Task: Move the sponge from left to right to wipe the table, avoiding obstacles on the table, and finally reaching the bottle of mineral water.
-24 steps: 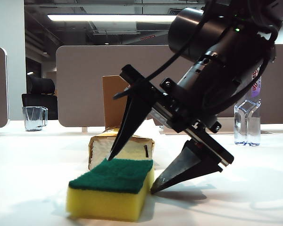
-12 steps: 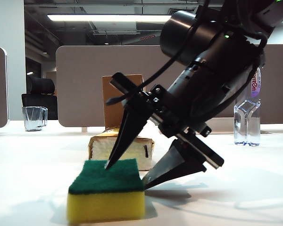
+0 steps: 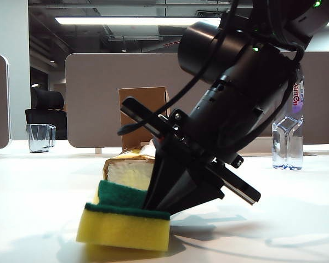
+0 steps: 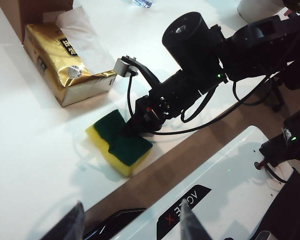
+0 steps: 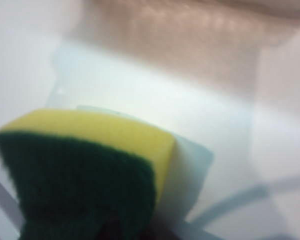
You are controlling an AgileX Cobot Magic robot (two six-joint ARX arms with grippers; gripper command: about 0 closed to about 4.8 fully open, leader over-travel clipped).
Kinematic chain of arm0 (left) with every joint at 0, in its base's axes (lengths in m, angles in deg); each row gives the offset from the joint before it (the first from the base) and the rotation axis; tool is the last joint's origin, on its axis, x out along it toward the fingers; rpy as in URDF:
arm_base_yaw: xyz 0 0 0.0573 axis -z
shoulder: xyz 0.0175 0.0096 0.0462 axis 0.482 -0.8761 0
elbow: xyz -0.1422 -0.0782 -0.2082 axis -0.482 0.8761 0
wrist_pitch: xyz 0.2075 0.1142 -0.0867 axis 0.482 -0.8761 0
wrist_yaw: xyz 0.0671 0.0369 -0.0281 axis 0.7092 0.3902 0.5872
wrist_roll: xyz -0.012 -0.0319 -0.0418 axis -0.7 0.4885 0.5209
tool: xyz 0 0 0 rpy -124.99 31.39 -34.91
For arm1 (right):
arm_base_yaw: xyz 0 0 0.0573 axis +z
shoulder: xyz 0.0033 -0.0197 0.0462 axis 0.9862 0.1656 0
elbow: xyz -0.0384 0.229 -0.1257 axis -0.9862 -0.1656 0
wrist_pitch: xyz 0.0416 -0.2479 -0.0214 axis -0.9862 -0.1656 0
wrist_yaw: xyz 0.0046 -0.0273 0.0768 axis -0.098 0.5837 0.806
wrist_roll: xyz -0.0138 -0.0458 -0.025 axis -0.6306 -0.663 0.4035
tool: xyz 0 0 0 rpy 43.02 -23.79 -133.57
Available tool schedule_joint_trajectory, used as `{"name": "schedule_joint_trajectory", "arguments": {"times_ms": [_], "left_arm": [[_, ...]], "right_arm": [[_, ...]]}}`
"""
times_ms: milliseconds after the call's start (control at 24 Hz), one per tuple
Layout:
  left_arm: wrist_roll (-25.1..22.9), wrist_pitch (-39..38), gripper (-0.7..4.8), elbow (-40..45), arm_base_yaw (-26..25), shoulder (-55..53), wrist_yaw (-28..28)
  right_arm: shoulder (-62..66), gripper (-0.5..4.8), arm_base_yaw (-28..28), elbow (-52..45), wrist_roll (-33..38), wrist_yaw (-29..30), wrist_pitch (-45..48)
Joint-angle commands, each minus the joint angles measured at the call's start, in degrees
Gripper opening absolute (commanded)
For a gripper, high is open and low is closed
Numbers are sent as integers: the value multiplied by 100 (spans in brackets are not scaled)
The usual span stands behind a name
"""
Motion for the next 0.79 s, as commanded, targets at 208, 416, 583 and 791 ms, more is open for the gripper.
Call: {"name": "schedule_joint_trajectory", "arguments": {"times_ms": [208,416,583,791], "left_arm": [[-39,35,246,-17,9,4,-39],[-39,37,246,-17,9,4,-39],[-39,37,246,-17,9,4,-39],[-39,42,246,-20,9,4,-39]], "right_arm": [[72,-6,0,-79,-77,-490,-490],[70,-6,-2,-79,-138,-485,-518],[70,-6,-48,-79,-188,-492,-669],[68,-6,-256,-79,-422,-492,-1113]]}}
